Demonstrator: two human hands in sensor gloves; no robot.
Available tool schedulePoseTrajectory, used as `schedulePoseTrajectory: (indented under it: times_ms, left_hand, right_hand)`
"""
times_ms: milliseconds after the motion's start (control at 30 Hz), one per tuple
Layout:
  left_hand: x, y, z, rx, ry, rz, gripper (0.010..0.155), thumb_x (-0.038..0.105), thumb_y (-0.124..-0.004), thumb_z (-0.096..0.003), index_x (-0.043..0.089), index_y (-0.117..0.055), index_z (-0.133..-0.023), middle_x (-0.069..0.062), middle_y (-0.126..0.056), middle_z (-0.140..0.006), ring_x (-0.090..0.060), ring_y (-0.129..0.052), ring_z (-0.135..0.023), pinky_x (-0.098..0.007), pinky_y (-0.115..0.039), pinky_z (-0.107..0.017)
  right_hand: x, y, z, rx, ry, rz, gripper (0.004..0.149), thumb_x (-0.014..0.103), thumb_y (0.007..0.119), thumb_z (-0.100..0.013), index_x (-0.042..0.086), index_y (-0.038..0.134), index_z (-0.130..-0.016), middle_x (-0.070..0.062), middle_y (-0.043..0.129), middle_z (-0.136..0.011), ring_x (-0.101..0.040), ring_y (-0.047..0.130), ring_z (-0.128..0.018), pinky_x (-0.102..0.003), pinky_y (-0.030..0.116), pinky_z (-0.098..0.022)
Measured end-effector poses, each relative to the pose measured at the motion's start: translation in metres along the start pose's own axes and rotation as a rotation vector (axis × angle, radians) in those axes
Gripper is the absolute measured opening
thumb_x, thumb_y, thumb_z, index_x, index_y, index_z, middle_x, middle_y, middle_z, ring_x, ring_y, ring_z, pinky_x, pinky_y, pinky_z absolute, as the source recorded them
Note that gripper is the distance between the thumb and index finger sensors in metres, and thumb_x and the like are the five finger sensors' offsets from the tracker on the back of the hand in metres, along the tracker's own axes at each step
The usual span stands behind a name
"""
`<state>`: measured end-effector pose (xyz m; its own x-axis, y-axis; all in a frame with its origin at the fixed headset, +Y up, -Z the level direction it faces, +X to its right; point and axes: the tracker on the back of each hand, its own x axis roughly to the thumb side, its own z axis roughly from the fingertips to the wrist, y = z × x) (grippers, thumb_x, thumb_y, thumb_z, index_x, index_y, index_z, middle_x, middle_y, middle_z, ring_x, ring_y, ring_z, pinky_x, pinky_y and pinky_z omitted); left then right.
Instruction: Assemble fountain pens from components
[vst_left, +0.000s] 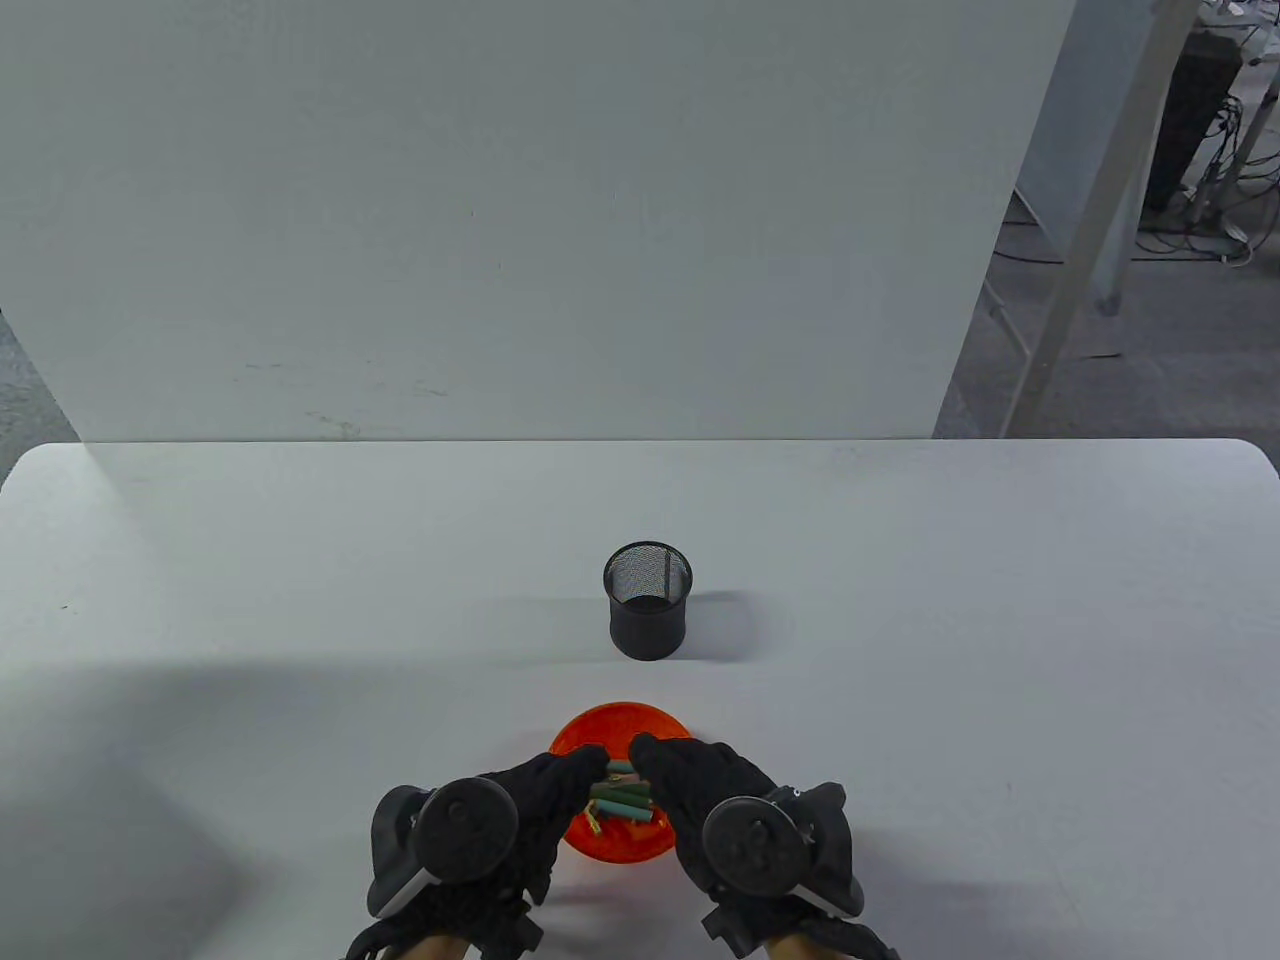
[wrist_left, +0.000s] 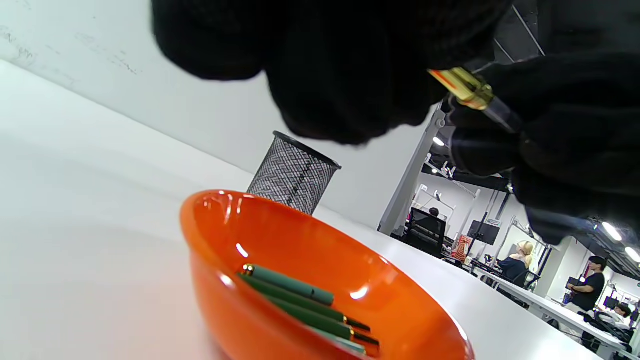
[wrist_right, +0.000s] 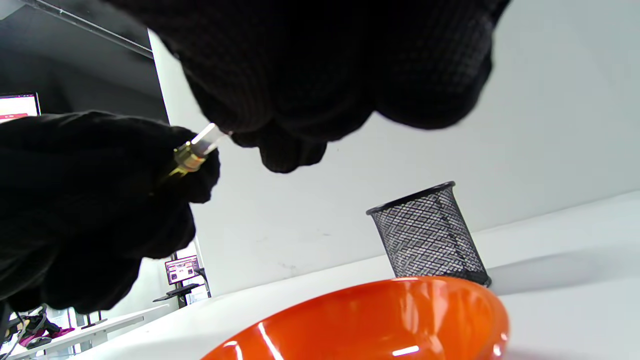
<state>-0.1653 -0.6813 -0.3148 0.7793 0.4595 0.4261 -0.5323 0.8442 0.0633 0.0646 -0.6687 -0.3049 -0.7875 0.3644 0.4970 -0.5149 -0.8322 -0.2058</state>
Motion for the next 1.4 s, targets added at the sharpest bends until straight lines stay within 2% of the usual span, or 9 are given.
schedulePoseTrajectory:
  times_ms: [400, 467, 600, 700, 733, 833, 900, 1233, 1400]
  left_hand:
    - [0.005, -0.001, 0.002, 0.002, -0.030, -0.041, 0.046, 0.039, -0.068, -0.0504, 0.037, -0.077, -0.096, 0.007, -0.098, -0.074, -0.009, -0.104, -0.036, -0.036, -0.088, -0.037]
    - [0.003, -0.002, 0.001, -0.017, -0.017, -0.005, 0.046, 0.040, -0.068, -0.0507, 0.036, -0.077, -0.096, 0.006, -0.097, -0.074, -0.010, -0.104, -0.037, -0.037, -0.088, -0.038]
    - [-0.003, -0.010, -0.004, -0.150, 0.028, 0.077, 0.048, 0.045, -0.074, -0.0507, 0.034, -0.075, -0.097, 0.004, -0.094, -0.078, -0.014, -0.103, -0.044, -0.041, -0.086, -0.042]
    - [-0.006, -0.010, -0.005, -0.146, 0.047, 0.066, 0.047, 0.045, -0.072, -0.0506, 0.035, -0.075, -0.097, 0.006, -0.095, -0.076, -0.012, -0.104, -0.043, -0.039, -0.087, -0.042]
    - [-0.007, -0.010, -0.005, -0.142, 0.057, 0.085, 0.047, 0.044, -0.071, -0.0508, 0.034, -0.075, -0.097, 0.006, -0.094, -0.077, -0.012, -0.103, -0.044, -0.039, -0.087, -0.042]
    - [-0.015, -0.006, -0.005, -0.112, 0.103, 0.131, 0.048, 0.041, -0.070, -0.0515, 0.033, -0.071, -0.099, 0.005, -0.093, -0.079, -0.012, -0.103, -0.046, -0.039, -0.086, -0.043]
    - [-0.019, -0.003, -0.006, -0.086, 0.138, 0.160, 0.049, 0.038, -0.068, -0.0522, 0.031, -0.068, -0.101, 0.004, -0.091, -0.083, -0.013, -0.103, -0.050, -0.040, -0.086, -0.045]
    - [-0.028, 0.013, -0.001, 0.081, 0.206, 0.164, 0.046, 0.041, -0.069, -0.0506, 0.037, -0.075, -0.096, 0.007, -0.099, -0.073, -0.011, -0.105, -0.042, -0.038, -0.087, -0.041]
    - [-0.034, 0.016, 0.000, 0.107, 0.234, 0.214, 0.046, 0.042, -0.068, -0.0508, 0.036, -0.075, -0.096, 0.008, -0.099, -0.070, -0.010, -0.105, -0.041, -0.038, -0.087, -0.041]
  right_hand:
    - [0.002, 0.001, -0.003, 0.006, 0.012, -0.037, 0.041, 0.026, 0.079, -0.049, 0.024, 0.087, -0.089, -0.007, 0.096, -0.080, -0.014, 0.094, -0.051, -0.035, 0.090, -0.039]
    - [0.001, 0.003, -0.003, 0.016, 0.016, -0.053, 0.041, 0.026, 0.078, -0.050, 0.024, 0.086, -0.090, -0.008, 0.095, -0.081, -0.015, 0.093, -0.052, -0.035, 0.090, -0.040]
    - [0.002, 0.007, -0.001, 0.039, 0.001, -0.048, 0.041, 0.026, 0.078, -0.052, 0.025, 0.084, -0.092, -0.007, 0.094, -0.084, -0.015, 0.092, -0.055, -0.037, 0.089, -0.043]
    - [0.000, 0.009, -0.001, 0.050, 0.009, -0.039, 0.042, 0.030, 0.076, -0.054, 0.024, 0.080, -0.096, -0.007, 0.091, -0.089, -0.018, 0.092, -0.060, -0.041, 0.087, -0.047]
    - [-0.001, 0.006, 0.000, 0.011, 0.021, -0.059, 0.049, 0.033, 0.075, -0.055, 0.021, 0.072, -0.102, -0.009, 0.085, -0.095, -0.021, 0.089, -0.067, -0.046, 0.084, -0.051]
    - [-0.009, -0.008, 0.002, -0.125, 0.091, -0.108, 0.055, 0.038, 0.073, -0.055, 0.019, 0.065, -0.106, -0.011, 0.078, -0.101, -0.025, 0.085, -0.075, -0.050, 0.079, -0.056]
    - [-0.016, -0.011, 0.004, -0.134, 0.131, -0.123, 0.055, 0.039, 0.072, -0.056, 0.018, 0.064, -0.106, -0.012, 0.077, -0.101, -0.025, 0.084, -0.075, -0.051, 0.078, -0.057]
    - [-0.021, 0.002, -0.010, 0.041, 0.155, 0.059, 0.043, 0.041, 0.076, -0.055, 0.019, 0.084, -0.091, -0.007, 0.093, -0.075, -0.023, 0.090, -0.059, -0.045, 0.083, -0.047]
    - [-0.007, 0.012, -0.024, 0.252, 0.105, 0.220, 0.043, 0.042, 0.077, -0.054, 0.019, 0.085, -0.089, -0.007, 0.093, -0.073, -0.023, 0.090, -0.058, -0.046, 0.083, -0.047]
